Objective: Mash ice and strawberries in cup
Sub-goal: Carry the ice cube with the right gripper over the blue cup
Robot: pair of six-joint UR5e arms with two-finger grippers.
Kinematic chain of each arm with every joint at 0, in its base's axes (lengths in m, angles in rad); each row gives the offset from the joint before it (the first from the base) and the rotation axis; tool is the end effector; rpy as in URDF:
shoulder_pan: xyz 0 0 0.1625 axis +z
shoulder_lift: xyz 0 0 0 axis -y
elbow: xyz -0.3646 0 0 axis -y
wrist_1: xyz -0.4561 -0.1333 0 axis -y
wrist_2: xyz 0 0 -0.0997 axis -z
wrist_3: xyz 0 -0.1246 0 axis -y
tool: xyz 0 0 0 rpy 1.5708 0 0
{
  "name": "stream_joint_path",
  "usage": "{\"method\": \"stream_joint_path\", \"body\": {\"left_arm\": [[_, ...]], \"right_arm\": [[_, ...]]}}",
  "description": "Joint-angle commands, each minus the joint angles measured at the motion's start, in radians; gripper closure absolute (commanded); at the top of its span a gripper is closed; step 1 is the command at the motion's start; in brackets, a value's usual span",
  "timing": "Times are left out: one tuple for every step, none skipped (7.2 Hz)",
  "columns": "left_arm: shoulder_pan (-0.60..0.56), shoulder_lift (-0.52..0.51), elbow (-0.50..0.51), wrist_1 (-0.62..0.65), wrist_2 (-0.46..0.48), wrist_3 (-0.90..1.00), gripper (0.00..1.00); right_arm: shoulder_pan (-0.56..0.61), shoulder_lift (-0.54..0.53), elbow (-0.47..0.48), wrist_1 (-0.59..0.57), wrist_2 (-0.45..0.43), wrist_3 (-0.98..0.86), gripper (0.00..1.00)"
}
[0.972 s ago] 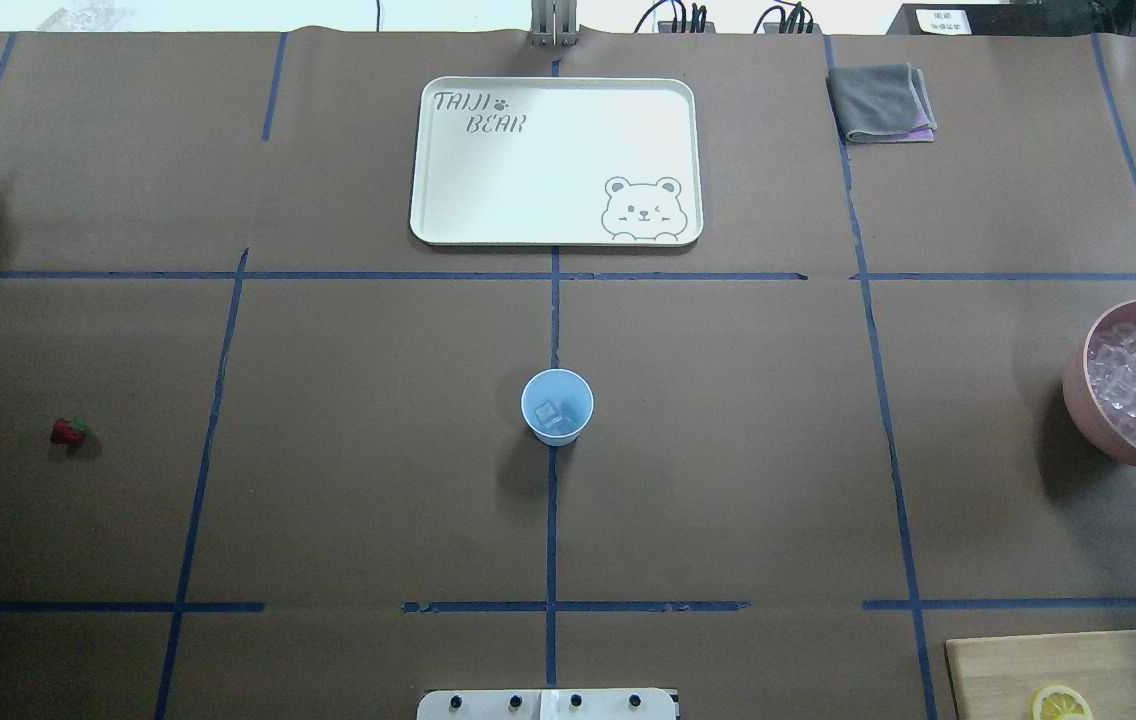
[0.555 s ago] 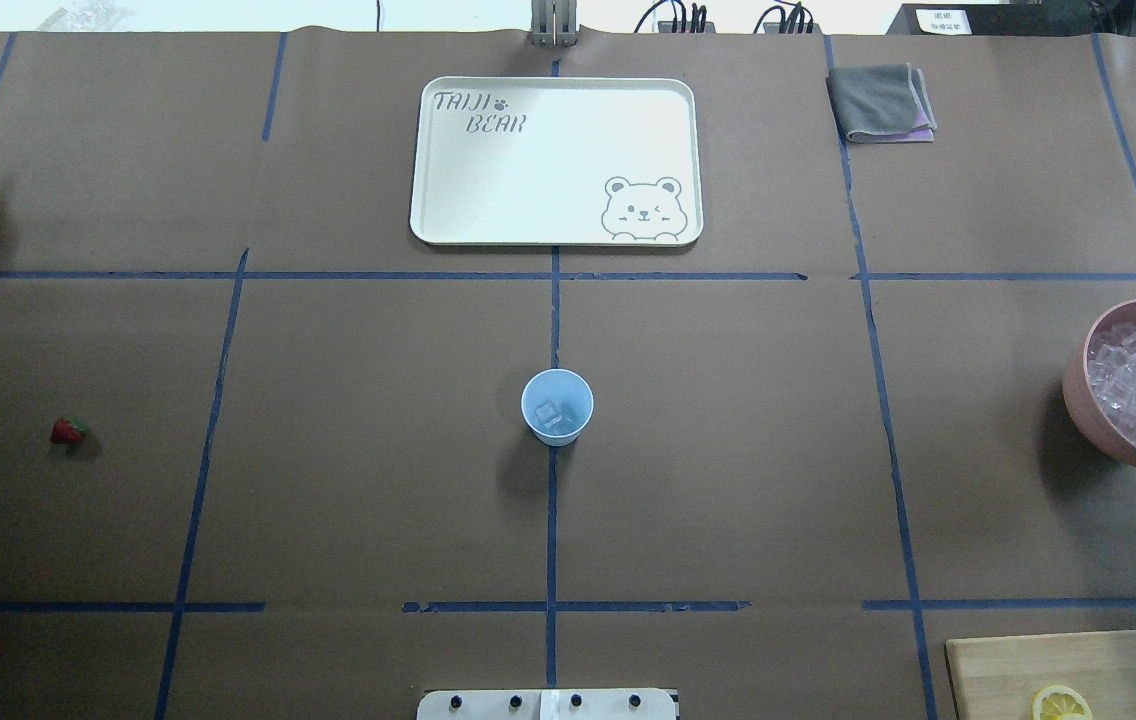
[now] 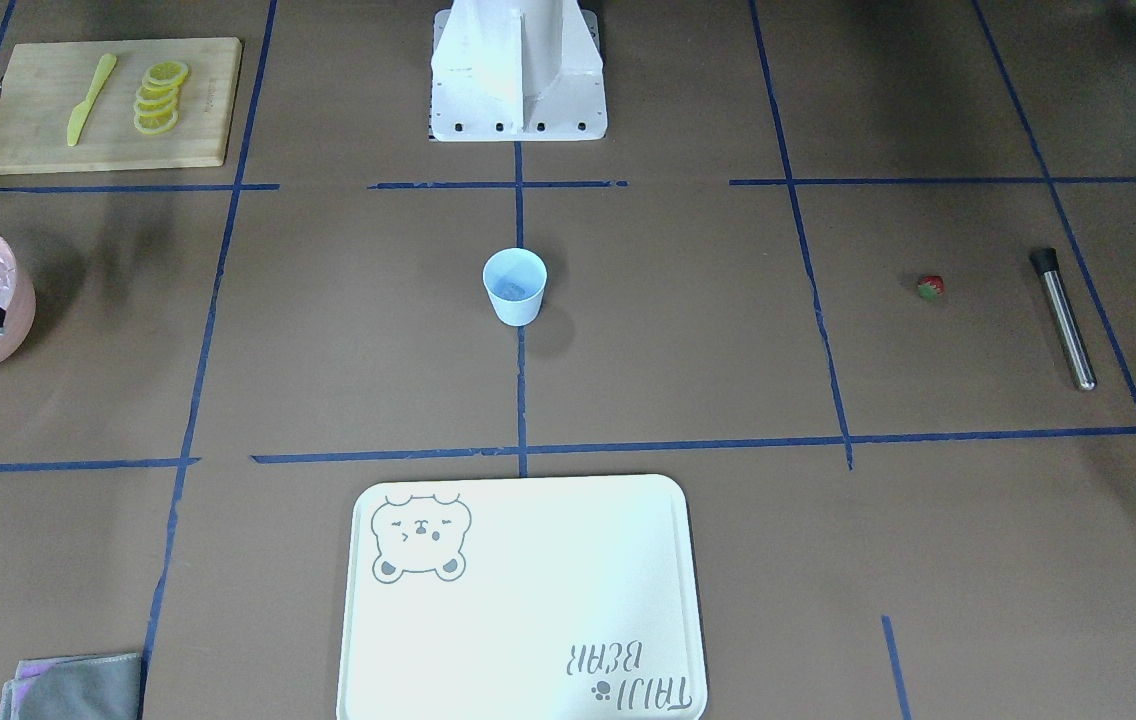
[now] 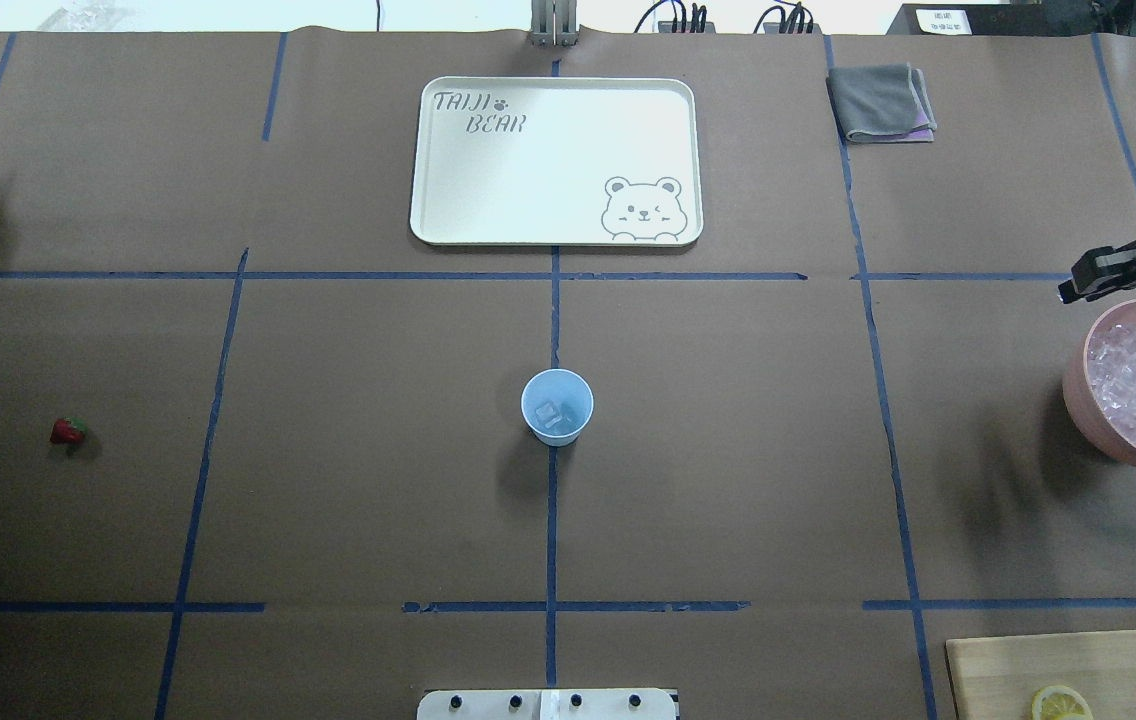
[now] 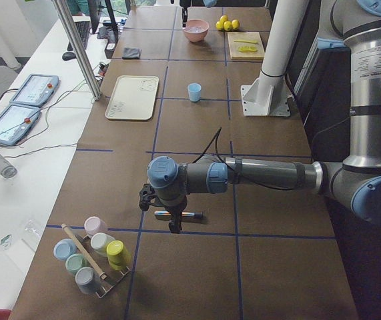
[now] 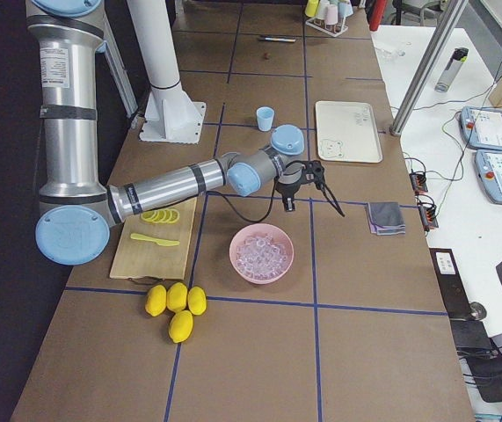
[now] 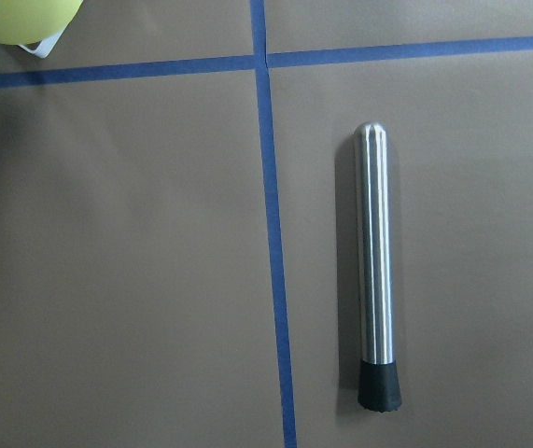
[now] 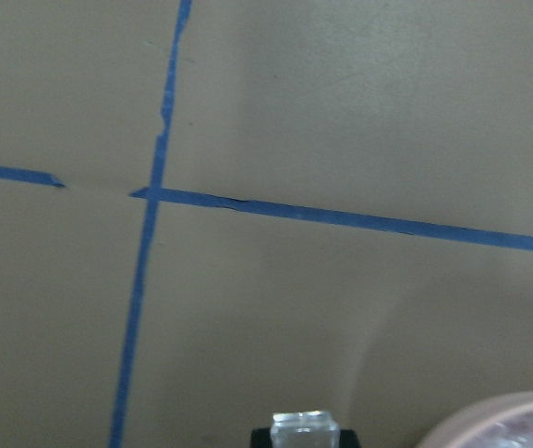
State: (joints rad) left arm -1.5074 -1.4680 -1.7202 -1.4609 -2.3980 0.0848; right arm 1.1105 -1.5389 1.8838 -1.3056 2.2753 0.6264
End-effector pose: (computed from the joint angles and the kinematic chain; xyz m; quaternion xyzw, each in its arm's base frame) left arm -0.0090 -0.5140 0.5944 -0.0247 0.4020 0.0551 0.9137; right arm -0.2092 -0.5403 0.3934 0.0712 -0.4274 -0.0290 0.9008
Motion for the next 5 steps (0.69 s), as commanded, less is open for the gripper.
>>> {"method": "stream_joint_path", "body": {"left_arm": [[0.001, 0.0, -0.01, -0.001, -0.001, 0.0, 0.0], [0.001, 0.0, -0.013, -0.001, -0.001, 0.0, 0.0], [0.001, -0.002, -0.013, -0.001, 0.0, 0.0, 0.0], [0.001, -0.006, -0.013, -0.001, 0.0, 0.0, 0.0], [-0.001, -0.008, -0.012, -0.001, 0.0, 0.0, 0.0]], "right_arm": [[-0.162, 0.164, 0.005, -0.042, -0.072, 0.251, 0.97], [-0.235, 0.275, 0.005, -0.125, -0.144, 0.336, 0.96], [-0.297, 0.424, 0.006, -0.29, -0.187, 0.439, 0.96], [-0.367, 0.545, 0.002, -0.423, -0.265, 0.494, 0.96], [-0.439, 0.627, -0.009, -0.458, -0.327, 0.589, 0.96]]}}
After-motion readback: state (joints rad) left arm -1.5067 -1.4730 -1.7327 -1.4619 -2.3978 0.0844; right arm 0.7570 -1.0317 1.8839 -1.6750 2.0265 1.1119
